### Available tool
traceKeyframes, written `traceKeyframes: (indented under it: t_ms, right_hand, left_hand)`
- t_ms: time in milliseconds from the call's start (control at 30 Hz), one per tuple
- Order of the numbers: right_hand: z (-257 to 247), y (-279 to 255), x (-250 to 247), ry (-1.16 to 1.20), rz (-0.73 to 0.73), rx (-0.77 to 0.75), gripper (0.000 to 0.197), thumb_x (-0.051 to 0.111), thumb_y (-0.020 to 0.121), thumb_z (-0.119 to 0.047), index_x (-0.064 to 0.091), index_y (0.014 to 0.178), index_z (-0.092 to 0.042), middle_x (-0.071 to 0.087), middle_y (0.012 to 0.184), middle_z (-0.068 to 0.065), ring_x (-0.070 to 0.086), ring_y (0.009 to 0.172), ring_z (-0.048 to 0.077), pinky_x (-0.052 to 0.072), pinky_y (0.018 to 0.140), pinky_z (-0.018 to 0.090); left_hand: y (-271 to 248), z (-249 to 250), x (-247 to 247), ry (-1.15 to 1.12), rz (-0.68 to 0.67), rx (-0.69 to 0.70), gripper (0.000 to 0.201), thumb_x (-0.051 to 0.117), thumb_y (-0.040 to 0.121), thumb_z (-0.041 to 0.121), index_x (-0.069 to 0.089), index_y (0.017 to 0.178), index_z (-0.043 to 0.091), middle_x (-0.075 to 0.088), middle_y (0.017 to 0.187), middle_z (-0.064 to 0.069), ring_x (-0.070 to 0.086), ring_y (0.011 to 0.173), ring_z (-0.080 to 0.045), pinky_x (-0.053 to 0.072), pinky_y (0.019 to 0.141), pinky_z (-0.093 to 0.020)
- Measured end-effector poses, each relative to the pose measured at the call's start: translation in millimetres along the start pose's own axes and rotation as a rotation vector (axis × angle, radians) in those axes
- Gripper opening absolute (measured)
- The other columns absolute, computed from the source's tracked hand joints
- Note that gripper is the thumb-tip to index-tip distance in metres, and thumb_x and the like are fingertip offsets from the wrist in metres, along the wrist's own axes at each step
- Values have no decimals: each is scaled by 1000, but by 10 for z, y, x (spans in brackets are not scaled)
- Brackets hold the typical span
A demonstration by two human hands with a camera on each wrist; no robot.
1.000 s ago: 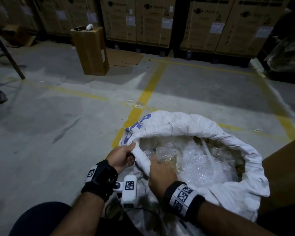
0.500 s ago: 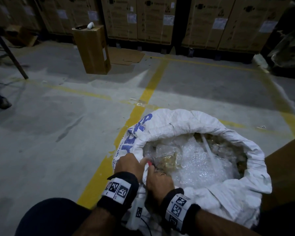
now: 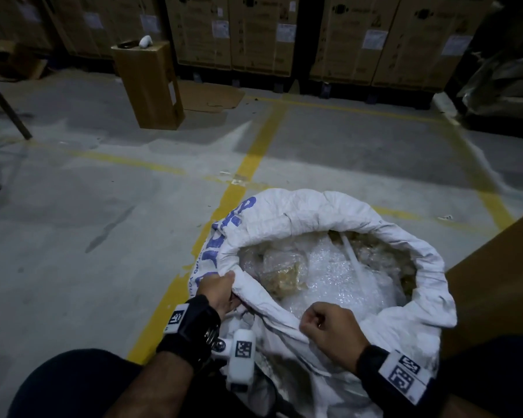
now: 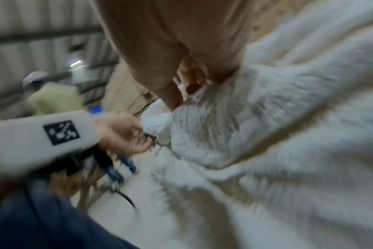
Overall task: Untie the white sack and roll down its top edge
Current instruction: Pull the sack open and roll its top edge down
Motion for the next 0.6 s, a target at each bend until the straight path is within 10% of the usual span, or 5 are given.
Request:
traceKeyframes:
  t_ms: [267, 467, 600]
  right_hand:
    - [-215, -56, -140, 148, 32, -227, 17, 78, 71, -10, 67, 72, -23, 57, 62, -8, 48, 56, 3, 38, 56, 11]
    - [-156, -97, 2, 523, -445, 342, 41, 52, 94, -37, 63, 80, 0, 66, 56, 9, 50, 38, 13, 32, 36, 18]
    - [22, -39, 171, 659, -447, 691, 68, 43, 89, -62, 55, 95, 6, 67, 80, 24, 61, 52, 25, 48, 46, 23]
  left_hand:
    - [-100, 2, 39, -173, -67, -124, 20, 44, 100, 18, 54, 83, 11, 59, 78, -8, 57, 68, -17, 53, 50, -29]
    - [-116, 8, 39, -208, -70, -112, 20, 45, 99, 17, 55, 84, 10, 61, 80, -10, 58, 70, -20, 54, 54, -32]
    - [-152, 1, 70, -231, -85, -105, 21, 45, 99, 16, 55, 83, 8, 60, 78, -12, 57, 69, -22, 49, 67, -35]
Point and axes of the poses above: each hand's wrist, its own y-axis towards the middle knuckle, its own x-axis out of the palm, z = x × y, the point moved 5 cm from there along y, towards the middle knuckle
